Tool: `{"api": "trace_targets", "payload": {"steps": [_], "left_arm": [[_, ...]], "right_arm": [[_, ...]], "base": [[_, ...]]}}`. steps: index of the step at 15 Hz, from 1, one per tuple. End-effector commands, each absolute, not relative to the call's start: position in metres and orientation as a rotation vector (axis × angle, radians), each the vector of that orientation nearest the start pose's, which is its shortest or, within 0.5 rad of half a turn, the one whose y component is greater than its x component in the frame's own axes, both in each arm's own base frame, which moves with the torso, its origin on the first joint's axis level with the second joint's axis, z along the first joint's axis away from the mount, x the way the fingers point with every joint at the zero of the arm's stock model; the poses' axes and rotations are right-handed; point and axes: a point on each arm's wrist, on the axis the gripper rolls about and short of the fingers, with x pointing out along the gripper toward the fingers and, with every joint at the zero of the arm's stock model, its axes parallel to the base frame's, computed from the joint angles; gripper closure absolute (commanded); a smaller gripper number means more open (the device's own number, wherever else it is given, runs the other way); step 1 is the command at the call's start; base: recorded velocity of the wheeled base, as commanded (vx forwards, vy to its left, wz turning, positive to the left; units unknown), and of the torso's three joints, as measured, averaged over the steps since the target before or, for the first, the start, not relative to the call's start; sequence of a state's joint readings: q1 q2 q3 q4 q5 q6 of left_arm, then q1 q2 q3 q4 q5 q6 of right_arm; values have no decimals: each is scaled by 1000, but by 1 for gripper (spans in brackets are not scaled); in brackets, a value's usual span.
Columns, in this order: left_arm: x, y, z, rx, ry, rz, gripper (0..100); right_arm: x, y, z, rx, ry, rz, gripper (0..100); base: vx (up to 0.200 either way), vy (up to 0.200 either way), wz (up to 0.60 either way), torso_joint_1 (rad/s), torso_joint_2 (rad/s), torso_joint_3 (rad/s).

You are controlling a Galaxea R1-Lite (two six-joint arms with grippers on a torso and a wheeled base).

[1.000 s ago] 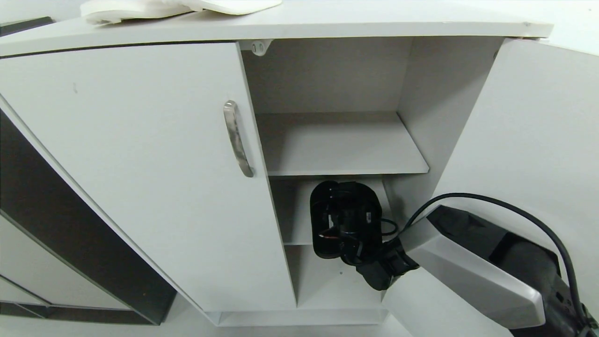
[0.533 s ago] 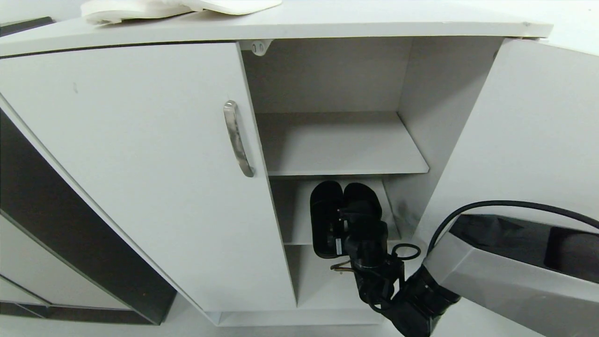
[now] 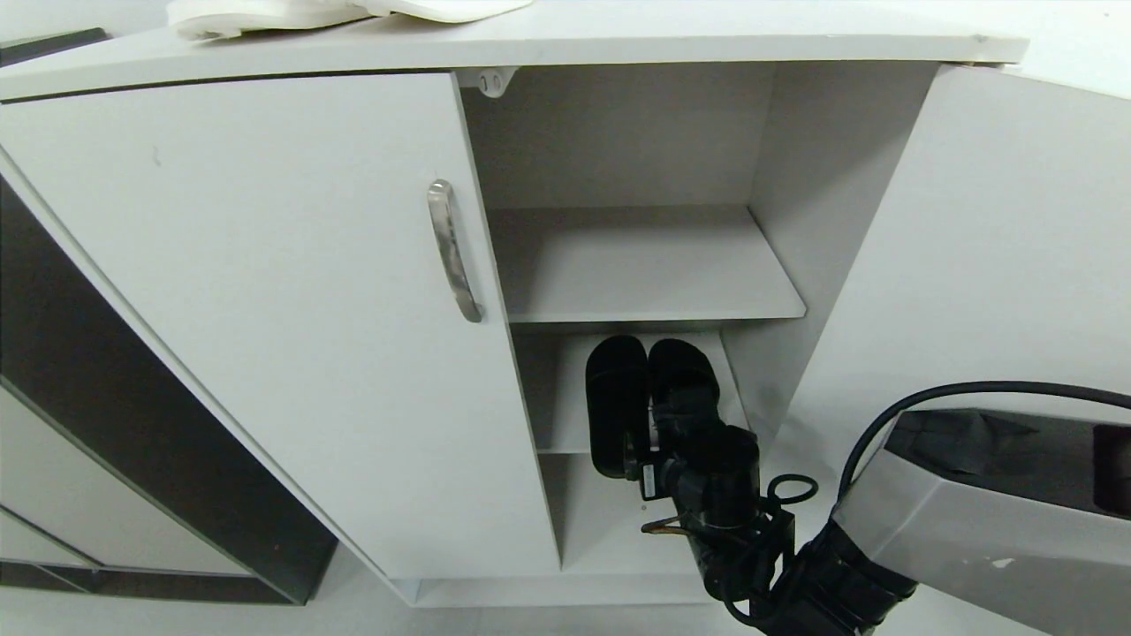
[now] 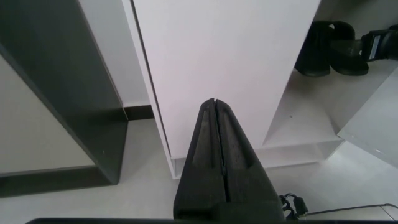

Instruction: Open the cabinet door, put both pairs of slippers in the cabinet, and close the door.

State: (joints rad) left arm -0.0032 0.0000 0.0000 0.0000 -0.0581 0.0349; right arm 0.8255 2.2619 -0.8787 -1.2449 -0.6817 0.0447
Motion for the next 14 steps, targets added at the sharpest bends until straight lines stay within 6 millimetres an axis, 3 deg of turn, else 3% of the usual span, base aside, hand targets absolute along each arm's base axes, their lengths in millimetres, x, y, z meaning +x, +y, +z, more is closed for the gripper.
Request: {"api": "trace_targets", "payload": {"steps": [1,6,14], "left_arm": [[-23,-1,76,35,0,-61,100],[-23,-1,76,35,0,-61,100],[-23,-1,76,34,1,-55,100]], "right_arm": [[277,281,59,-52,106,145,0],[273,281,56,-63,118,152,0],[271,281,54,-67,123,156,0]], "base": [[-200,0,0,2,2,2],[-200,0,0,2,4,0],[0,0,0,0,0,0]]}}
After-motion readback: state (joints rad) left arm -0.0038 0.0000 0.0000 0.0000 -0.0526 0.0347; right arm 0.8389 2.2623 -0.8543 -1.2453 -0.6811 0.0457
